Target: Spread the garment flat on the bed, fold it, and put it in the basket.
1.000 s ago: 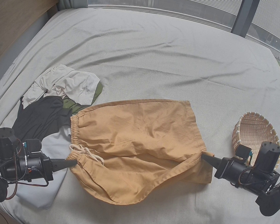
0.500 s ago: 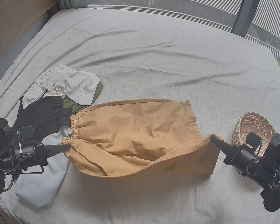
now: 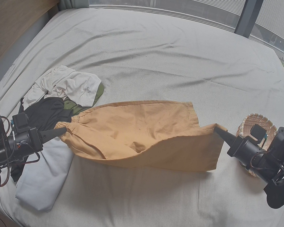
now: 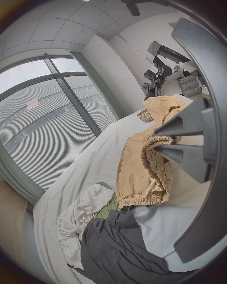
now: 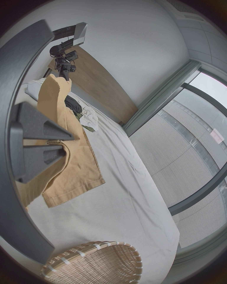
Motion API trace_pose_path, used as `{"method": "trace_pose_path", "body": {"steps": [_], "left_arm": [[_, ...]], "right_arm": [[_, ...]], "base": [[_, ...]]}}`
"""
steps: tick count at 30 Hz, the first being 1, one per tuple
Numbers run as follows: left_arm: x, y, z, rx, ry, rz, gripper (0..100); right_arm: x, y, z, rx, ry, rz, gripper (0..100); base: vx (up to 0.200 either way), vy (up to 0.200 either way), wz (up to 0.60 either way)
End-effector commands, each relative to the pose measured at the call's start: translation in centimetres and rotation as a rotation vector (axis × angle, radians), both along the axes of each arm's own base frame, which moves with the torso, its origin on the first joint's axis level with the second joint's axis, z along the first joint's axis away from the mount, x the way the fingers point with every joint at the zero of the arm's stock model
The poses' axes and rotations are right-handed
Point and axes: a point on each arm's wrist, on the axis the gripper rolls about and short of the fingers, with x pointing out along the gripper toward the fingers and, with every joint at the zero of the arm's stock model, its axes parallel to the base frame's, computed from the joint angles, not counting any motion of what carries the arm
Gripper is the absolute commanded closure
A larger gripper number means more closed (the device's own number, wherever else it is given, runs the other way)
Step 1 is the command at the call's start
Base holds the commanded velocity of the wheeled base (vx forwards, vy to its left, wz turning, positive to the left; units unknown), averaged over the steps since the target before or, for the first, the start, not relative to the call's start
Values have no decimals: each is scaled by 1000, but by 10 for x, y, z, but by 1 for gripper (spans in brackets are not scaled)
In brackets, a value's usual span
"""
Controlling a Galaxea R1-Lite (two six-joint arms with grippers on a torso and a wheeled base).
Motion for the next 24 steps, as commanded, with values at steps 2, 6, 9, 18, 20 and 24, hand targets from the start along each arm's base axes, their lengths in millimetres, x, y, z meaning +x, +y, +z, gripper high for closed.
{"method": "trace_pose_path", "body": {"steps": [2,6,9,18,20,24], "left_arm": [[1,0,-4,1,17,5,100],[-1,-1,-6,3,27,2,100],[2,-1,-10,7,38,3,100],[3,0,-11,17,29,4,100],[3,0,-11,16,31,6,100],[3,1,-12,15,35,7,100]], "right_arm": [[11,3,10,22,-37,0,100],[17,4,19,32,-74,0,100],[20,5,22,34,-84,0,100],[33,9,35,42,-112,3,100],[35,10,37,41,-111,5,100],[37,10,41,45,-124,5,100]], "base": [[0,0,0],[0,0,0],[0,0,0],[0,0,0],[0,0,0],[0,0,0]]}}
